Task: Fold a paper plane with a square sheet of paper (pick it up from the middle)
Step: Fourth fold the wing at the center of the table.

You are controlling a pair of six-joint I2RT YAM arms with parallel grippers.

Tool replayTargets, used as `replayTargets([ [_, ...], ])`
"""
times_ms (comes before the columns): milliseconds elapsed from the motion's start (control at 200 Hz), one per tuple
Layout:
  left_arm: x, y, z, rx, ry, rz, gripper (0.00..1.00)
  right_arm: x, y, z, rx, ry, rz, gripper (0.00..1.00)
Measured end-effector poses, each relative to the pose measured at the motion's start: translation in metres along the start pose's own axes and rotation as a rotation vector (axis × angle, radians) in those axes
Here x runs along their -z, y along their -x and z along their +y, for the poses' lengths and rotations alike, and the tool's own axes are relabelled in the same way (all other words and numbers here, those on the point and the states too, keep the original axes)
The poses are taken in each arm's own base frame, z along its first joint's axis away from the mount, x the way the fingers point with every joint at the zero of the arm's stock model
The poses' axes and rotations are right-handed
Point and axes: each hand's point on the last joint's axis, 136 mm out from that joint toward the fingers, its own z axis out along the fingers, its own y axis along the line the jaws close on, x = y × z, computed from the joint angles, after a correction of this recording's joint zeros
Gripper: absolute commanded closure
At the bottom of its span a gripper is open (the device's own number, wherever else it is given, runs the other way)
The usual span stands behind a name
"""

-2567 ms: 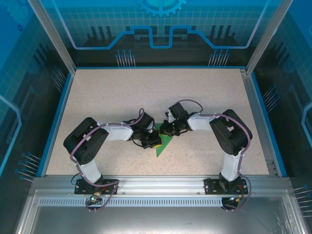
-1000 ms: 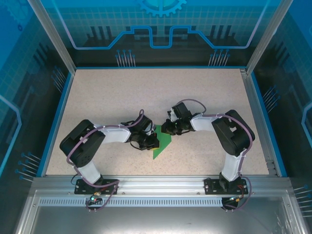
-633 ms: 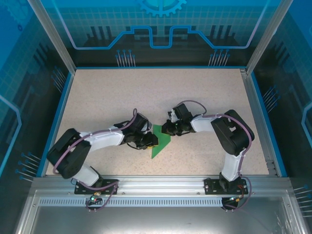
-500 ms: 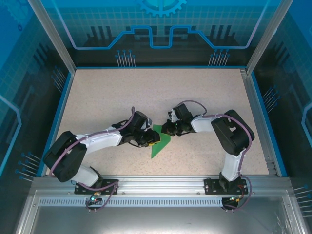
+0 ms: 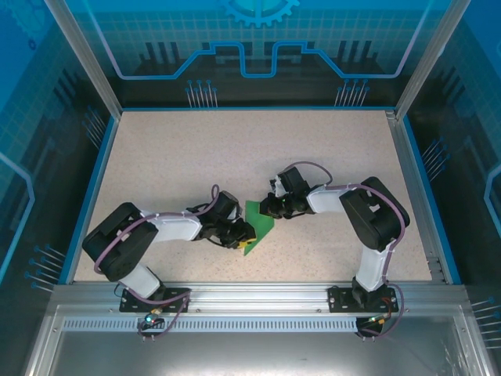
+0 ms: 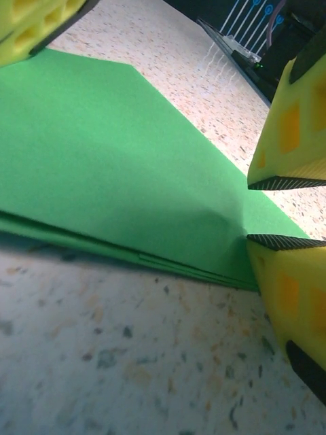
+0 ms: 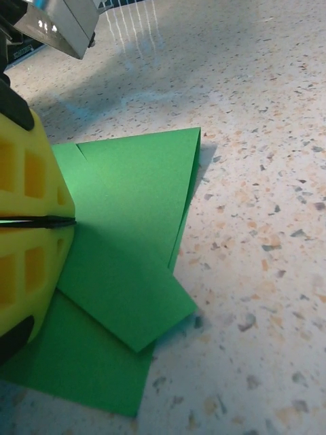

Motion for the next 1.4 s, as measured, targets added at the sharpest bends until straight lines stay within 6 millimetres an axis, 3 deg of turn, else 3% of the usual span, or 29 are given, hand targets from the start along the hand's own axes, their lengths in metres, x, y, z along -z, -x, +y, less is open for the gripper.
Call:
replayTargets([
  [230,0.007,-0.03,0.015,-0.029,0.021,0.049,0.73,0.001,-0.002,-0.001,0.013,-0.008,0.009,0.89],
  [330,0.017,-0.04,0.023,-0.031,0.052,0.065,0.71,0.001,-0.002,-0.001,0.019,-0.009,0.012,0.88],
  [440,0.032,-0.042,0.019,-0.053,0.046,0.037,0.71,0.003,-0.003,-0.001,0.027,-0.014,0.014,0.88],
  [620,0.044,-0.026,0.015,-0.048,0.043,-0.045,0.69,0.012,-0.007,0.0,0.038,-0.033,0.02,0.86],
  [760,0.045,-0.01,0.011,-0.024,0.033,-0.08,0.7,0.025,-0.004,0.012,0.061,-0.029,-0.01,0.85],
  [1030,0.035,0.019,-0.024,-0.056,0.0,-0.103,0.72,0.033,0.003,0.019,0.062,-0.029,-0.041,0.86],
  [1165,0.025,0.028,-0.028,-0.052,0.011,-0.1,0.72,0.038,0.003,0.011,0.033,-0.078,-0.057,0.78],
  [1400,0.033,0.047,-0.029,-0.066,0.033,-0.14,0.7,0.074,-0.014,0.007,-0.001,-0.109,-0.116,0.65],
])
